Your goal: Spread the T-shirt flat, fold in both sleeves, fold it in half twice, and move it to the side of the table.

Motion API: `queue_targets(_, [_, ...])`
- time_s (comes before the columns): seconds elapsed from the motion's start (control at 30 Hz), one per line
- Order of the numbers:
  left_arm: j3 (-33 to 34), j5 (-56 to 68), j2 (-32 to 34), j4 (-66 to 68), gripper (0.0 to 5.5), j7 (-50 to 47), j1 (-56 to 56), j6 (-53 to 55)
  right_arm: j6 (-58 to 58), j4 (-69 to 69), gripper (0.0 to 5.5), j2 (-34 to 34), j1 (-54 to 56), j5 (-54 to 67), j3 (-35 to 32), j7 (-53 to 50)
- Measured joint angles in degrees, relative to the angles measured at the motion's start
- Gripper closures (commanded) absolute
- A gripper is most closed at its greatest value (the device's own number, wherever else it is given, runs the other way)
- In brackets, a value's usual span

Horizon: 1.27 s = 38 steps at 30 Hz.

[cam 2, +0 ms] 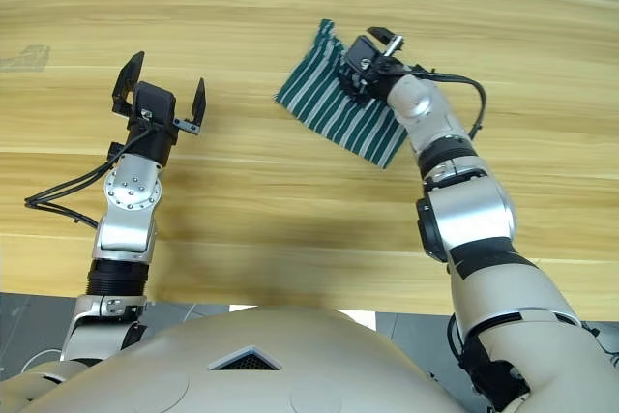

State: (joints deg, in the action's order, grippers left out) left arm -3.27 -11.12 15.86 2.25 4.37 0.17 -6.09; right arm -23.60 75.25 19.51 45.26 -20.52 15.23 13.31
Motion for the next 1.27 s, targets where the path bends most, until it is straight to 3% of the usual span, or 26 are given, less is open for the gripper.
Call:
queue_targets(0.17, [1.3,0.1,-0.3,-5.2,1.00,-0.5,4.2,0.6,-0.5,-0.4,1.12,11.6,-7.2,1.6,-4.6,-8.5])
queue_targets(0.3, [3.4,2.4,-2.4,-9.5,1.00,-1.5,7.3,0.7,-3.2,-0.2,1.12,18.2,-17.3,6.5,-12.1,-19.3])
queue_targets(0.4, [2.8,3.5,-4.6,-9.7,1.00,-1.6,8.0,0.7,-5.5,-0.2,1.12,19.5,-22.4,10.0,-16.8,-24.1])
queue_targets(0.53, [0.7,3.1,-6.1,-9.0,1.00,-1.6,8.1,-0.2,-7.7,-0.5,1.12,19.6,-23.3,10.1,-18.1,-29.8])
queue_targets(0.67, [0.6,2.0,-7.8,-9.1,1.00,-3.9,7.9,-1.9,-20.4,-5.9,1.12,20.1,-19.8,10.7,-20.6,-33.6])
queue_targets(0.77, [0.7,1.8,-10.0,-14.2,1.00,-6.1,6.6,-3.4,-33.3,-17.3,1.12,17.7,-18.4,12.7,-22.9,-34.6])
queue_targets(0.87, [0.0,1.4,-12.5,-15.3,1.00,-8.1,2.8,-4.2,-38.0,-30.2,1.12,9.2,-21.4,16.0,-21.0,-32.0])
queue_targets(1.0, [0.1,1.0,-14.1,-9.7,1.00,-10.6,1.5,-9.0,-35.8,-41.5,1.12,-4.8,-29.1,21.0,-10.6,-22.7])
queue_targets(1.1, [0.0,-0.6,-12.7,-5.3,1.00,-10.7,1.7,-13.1,-32.4,-44.4,1.12,-6.0,-32.1,24.3,-8.2,-16.0])
queue_targets(1.27, [0.2,-0.4,-12.6,-1.5,1.00,-11.4,1.6,-16.8,-28.4,-44.3,1.12,-7.7,-32.9,29.4,-10.8,-11.0])
